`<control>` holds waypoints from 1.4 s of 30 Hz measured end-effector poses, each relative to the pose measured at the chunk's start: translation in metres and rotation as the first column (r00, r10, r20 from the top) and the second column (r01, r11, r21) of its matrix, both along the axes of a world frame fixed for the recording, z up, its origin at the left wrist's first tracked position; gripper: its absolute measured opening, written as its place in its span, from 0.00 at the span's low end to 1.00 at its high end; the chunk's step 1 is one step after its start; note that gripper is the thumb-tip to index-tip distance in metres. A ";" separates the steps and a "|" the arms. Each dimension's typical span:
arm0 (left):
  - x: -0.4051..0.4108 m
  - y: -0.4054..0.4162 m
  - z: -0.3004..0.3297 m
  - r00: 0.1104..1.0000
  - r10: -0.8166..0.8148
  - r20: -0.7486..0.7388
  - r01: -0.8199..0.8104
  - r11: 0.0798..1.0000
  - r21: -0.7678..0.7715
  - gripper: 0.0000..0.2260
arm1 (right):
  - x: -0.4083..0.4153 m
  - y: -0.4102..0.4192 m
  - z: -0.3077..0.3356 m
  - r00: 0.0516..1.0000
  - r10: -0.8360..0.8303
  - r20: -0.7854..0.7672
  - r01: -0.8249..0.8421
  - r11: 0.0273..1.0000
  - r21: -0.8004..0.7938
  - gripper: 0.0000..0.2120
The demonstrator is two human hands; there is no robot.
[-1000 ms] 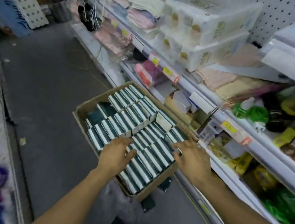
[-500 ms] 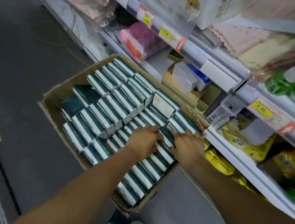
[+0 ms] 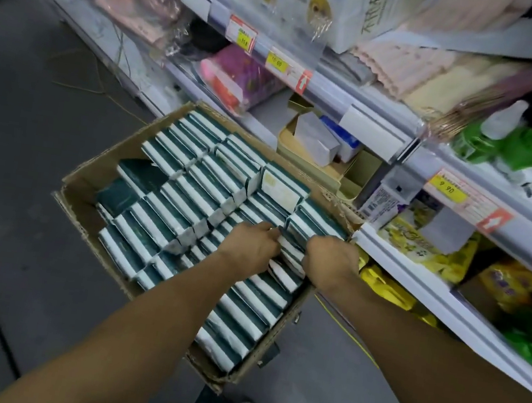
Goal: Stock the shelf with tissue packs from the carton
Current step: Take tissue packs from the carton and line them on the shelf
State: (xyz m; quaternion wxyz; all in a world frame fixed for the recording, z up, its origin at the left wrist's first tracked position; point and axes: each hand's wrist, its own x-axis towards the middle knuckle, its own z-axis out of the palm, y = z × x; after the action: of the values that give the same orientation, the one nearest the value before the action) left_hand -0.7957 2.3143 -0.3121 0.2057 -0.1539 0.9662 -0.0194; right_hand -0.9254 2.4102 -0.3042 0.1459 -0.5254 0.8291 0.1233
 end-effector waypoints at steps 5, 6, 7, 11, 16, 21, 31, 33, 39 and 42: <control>0.025 0.002 0.027 0.959 0.178 -0.223 -0.140 0.975 0.173 0.14 | -0.015 0.023 0.029 0.983 -0.103 0.154 0.142 0.954 -0.265 0.07; 0.029 0.005 0.037 0.938 0.229 -0.259 -0.169 0.958 0.233 0.12 | -0.018 0.029 0.038 0.977 -0.111 0.183 0.166 0.932 -0.323 0.06; 0.033 0.009 0.048 0.919 0.279 -0.279 -0.198 0.938 0.285 0.09 | -0.021 0.034 0.047 0.972 -0.109 0.208 0.182 0.909 -0.374 0.06; 0.045 0.033 0.091 0.739 0.600 -0.308 -0.366 0.740 0.564 0.03 | -0.034 0.062 0.093 0.959 -0.029 0.282 0.190 0.804 -0.563 0.06; 0.024 0.077 0.159 0.242 0.962 -0.130 -0.252 0.191 0.949 0.12 | -0.040 0.106 0.168 0.978 0.070 0.196 0.101 0.662 -0.743 0.09; -0.017 0.113 0.227 0.046 0.980 0.192 -0.025 -0.191 0.981 0.16 | -0.055 0.138 0.220 0.991 0.114 0.063 -0.007 0.534 -0.845 0.04; -0.068 0.122 0.341 0.238 0.971 -0.007 0.166 -0.034 0.985 0.09 | -0.078 0.170 0.315 0.903 0.261 0.342 0.257 0.310 -0.915 0.17; -0.080 0.111 0.356 0.233 0.970 -0.073 0.179 0.031 0.983 0.07 | -0.075 0.165 0.340 0.742 0.244 0.625 0.579 0.238 -0.780 0.23; -0.125 0.085 0.402 0.295 0.891 -0.345 0.313 0.251 0.916 0.10 | -0.103 0.127 0.390 0.254 0.226 0.941 0.931 0.208 -0.301 0.28; -0.146 0.079 0.416 0.316 0.865 -0.391 0.353 0.275 0.894 0.16 | -0.115 0.119 0.408 0.163 0.350 0.922 0.969 0.120 -0.217 0.11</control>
State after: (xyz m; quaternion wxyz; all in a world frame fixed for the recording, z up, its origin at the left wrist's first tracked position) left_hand -0.9415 2.3933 0.1036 -0.3133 -0.1963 0.6548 0.6592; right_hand -1.0404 2.5288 0.1041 0.2723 -0.1514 0.5620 -0.7662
